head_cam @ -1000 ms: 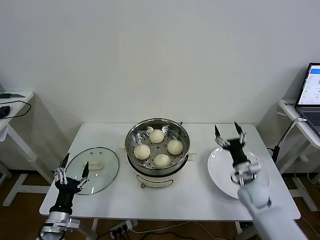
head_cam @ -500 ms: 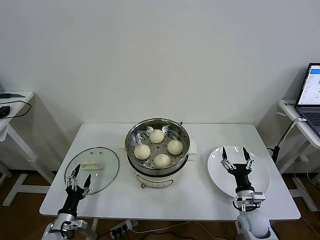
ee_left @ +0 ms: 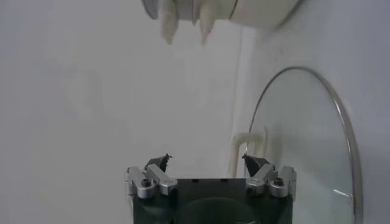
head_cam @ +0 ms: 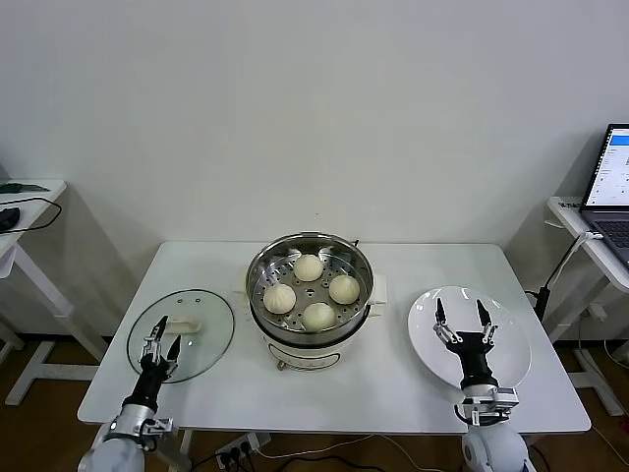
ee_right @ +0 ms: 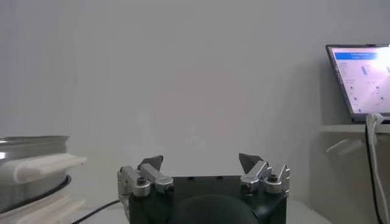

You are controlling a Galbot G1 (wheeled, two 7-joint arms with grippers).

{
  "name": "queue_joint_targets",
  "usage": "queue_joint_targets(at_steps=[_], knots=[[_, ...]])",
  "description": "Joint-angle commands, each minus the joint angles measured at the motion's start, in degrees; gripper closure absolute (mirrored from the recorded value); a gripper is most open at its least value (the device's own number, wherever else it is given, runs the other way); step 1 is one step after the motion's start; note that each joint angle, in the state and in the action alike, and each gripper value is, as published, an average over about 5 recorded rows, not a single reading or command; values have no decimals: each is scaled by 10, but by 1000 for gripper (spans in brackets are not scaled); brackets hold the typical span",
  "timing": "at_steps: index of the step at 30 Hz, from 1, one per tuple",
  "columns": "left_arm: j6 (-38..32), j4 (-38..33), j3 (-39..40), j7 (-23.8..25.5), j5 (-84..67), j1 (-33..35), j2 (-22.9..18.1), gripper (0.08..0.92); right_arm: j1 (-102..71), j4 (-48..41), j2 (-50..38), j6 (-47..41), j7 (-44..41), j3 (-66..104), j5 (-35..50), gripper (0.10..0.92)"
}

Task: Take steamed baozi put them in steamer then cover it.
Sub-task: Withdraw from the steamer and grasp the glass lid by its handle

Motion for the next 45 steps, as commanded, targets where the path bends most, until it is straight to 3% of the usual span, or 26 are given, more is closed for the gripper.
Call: queue_joint_targets(at_steps=[1,13,45], knots=[[12,43,8,-6,37,-45,3,177,-9,1,8,-1,-2,8,-4,203],[20,79,18,-3,32,-78,1,177,-13,1,12,1,-3,12,-9,203],[42,97,31,25,13,-108,-9,188,-18,1,19,7,-8,15,-23,203]])
